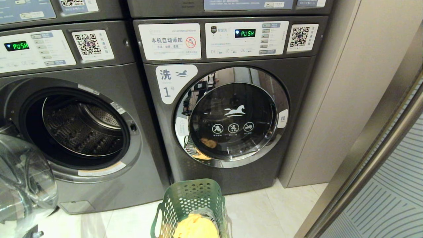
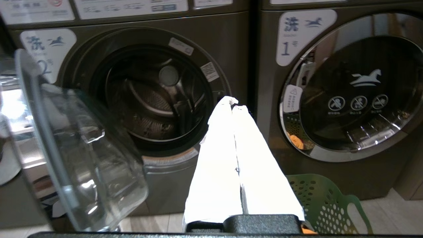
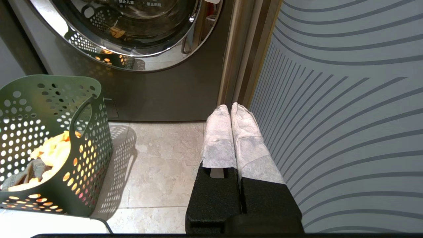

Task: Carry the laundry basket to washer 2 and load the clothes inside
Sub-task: Open the lid of the washing machine

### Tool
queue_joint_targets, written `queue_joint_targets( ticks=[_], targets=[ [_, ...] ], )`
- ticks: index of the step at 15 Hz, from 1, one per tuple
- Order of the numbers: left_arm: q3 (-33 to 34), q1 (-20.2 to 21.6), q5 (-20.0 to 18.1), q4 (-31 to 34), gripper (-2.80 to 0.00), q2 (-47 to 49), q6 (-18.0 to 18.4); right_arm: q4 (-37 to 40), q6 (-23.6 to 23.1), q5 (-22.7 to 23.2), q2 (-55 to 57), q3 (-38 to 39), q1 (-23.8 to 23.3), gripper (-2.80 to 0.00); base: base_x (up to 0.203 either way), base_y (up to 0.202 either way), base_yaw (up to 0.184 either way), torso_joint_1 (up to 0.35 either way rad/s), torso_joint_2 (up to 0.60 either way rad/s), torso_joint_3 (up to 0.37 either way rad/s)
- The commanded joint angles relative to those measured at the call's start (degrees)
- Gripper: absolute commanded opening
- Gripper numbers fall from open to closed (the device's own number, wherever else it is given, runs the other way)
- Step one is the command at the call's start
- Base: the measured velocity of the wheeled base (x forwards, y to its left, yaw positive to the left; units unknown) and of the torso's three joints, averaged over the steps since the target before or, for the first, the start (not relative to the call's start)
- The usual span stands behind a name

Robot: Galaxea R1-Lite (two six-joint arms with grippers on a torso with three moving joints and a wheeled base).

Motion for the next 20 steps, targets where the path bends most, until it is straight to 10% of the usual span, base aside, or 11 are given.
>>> queue_joint_targets(
  ticks=[1,8,13,20],
  targets=[
    [-9.38,-0.01,1.95,2.72,-2.8,18.27,-1.35,0.03,-0.13,0.05,0.09,0.0,0.02,-2.8,0.0,0.0,0.0,0.0,0.0,0.0],
    [-21.24,6.07,18.0,-0.13,-2.8,69.38,-9.43,0.03,-0.08,0.05,0.09,0.0,0.02,-2.8,0.0,0.0,0.0,0.0,0.0,0.0],
    [-22.75,12.01,28.5,-5.64,-2.8,78.93,-10.21,0.03,-0.06,0.05,0.09,0.0,0.02,-2.8,0.0,0.0,0.0,0.0,0.0,0.0],
    [-23.66,20.62,28.22,-6.19,-2.8,81.1,-10.08,0.03,-0.05,0.05,0.09,0.0,0.02,-2.8,0.0,0.0,0.0,0.0,0.0,0.0]
  ],
)
